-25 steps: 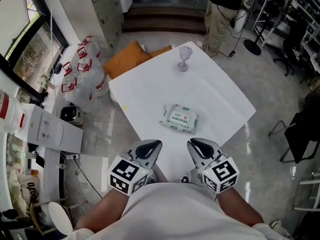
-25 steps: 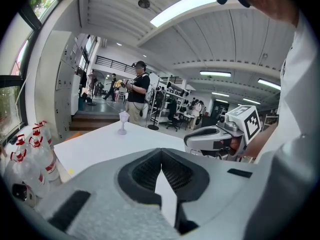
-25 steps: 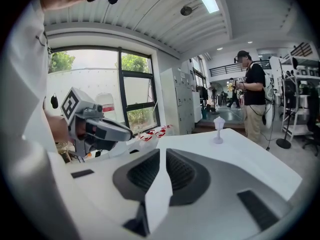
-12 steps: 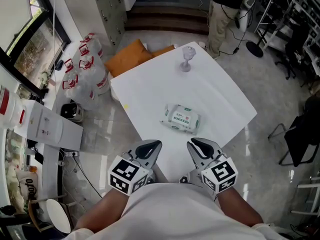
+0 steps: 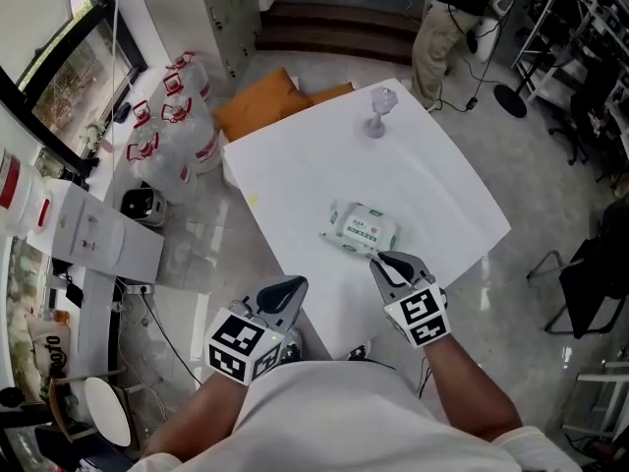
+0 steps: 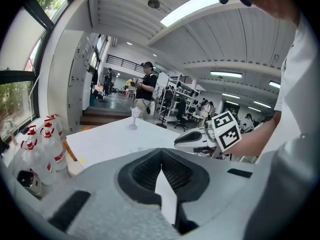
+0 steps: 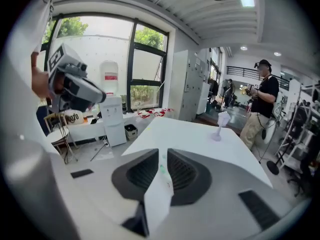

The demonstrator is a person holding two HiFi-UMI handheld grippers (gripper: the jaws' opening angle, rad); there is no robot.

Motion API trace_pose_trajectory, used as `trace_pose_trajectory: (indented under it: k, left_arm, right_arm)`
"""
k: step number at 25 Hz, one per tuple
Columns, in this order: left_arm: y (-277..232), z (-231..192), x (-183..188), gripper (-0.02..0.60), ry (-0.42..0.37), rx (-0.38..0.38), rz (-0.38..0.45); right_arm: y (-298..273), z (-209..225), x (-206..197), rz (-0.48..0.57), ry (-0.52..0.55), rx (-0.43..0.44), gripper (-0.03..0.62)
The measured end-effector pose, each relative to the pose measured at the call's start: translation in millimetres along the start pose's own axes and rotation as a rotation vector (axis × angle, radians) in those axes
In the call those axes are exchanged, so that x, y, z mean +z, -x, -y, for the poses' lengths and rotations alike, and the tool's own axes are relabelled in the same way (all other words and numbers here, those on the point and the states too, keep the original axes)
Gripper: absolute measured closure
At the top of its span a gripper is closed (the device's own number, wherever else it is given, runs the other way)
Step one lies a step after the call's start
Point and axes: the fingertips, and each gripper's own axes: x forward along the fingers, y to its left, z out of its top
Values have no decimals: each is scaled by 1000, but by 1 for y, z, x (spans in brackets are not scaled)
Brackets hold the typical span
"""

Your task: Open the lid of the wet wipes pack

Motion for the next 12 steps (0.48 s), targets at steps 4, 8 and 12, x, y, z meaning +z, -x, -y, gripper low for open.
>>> trace_pose_trajectory:
  k: [4, 8, 12]
  left_arm:
    - [2, -6, -4, 574, 15, 19, -5]
    - [6, -12, -8, 574, 31, 39, -10]
    - [11, -20, -14, 574, 55, 67, -12]
  right_arm:
    - [-34, 9, -15, -80, 109, 6, 533]
    - [-63, 13, -30, -147, 177, 29, 533]
    - [-88, 17, -50, -214, 229, 49, 533]
